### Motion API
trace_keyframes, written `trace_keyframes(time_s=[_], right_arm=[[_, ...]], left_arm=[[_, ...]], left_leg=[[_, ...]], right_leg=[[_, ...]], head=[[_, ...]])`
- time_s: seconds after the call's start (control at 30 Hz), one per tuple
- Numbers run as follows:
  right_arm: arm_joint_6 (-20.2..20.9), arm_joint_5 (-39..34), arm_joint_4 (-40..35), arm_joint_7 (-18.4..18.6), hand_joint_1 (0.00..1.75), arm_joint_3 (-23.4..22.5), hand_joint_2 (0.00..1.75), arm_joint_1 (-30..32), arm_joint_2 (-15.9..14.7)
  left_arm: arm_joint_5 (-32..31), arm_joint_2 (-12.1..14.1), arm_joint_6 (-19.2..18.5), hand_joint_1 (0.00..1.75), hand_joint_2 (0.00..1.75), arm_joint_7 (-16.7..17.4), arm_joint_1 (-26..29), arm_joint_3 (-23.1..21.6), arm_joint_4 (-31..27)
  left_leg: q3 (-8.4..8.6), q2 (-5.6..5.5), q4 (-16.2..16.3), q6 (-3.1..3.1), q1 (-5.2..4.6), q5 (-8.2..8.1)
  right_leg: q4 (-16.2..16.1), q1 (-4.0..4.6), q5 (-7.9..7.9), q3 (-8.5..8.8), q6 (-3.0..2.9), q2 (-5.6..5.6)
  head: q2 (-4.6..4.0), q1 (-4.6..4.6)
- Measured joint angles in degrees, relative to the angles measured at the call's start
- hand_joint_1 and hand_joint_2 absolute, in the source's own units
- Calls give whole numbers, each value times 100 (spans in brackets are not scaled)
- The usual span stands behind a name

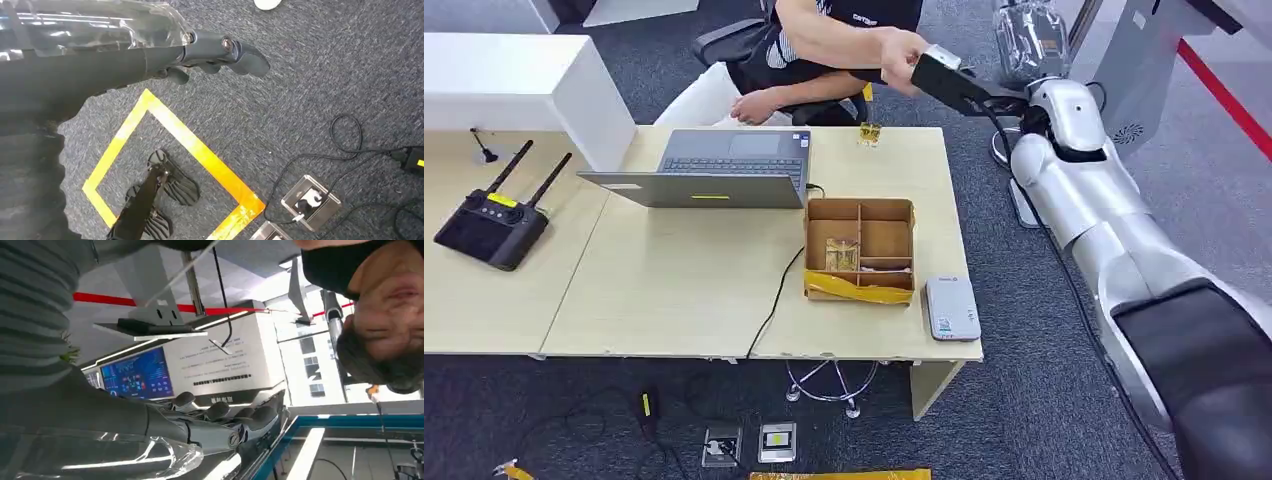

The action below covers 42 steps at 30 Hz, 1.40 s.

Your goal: Pass the card to the sensor for recognition and then transmit it.

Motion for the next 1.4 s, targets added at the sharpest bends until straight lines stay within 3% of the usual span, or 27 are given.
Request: trace_keyframes(time_s=[0.57, 0.7, 0.9, 1.1, 1.4], right_arm=[[201, -28, 0, -105, 175, 13, 175, 74, 26], [83, -175, 0, -173, 175, 13, 175, 113, 31], [-464, -654, -15, -499, 175, -107, 175, 315, -11], [-970, -802, -395, -619, 175, -448, 175, 1107, -168], [-362, -107, -1985, -57, 175, -1286, 175, 2838, -387]], left_arm=[[13, 31, -72, 0, 175, 0, 73, -59, 2], [35, 48, -81, 0, 175, 0, 103, -61, 2], [116, 44, -66, 0, 175, -55, 219, -63, 7], [188, -6, -74, 0, 175, -173, 455, -61, 13], [151, -37, -81, 0, 175, -208, 532, -63, 22]], left_leg=[[0, 0, 0, 0, 0, 0], [1, 0, 0, 0, 0, 0], [2, 2, 0, 0, 0, -1], [3, 2, 0, -2, 3, -3], [2, 0, -1, -4, 8, -5]], right_leg=[[0, 0, 0, 0, -1, 1], [0, 0, 0, 0, -1, 0], [-1, 1, 0, -1, -1, 4], [-13, 4, 0, 4, -1, -1], [-14, 8, 0, 7, -1, -3]], head=[[0, 0], [0, -2], [0, 0], [0, 0], [0, 0]])
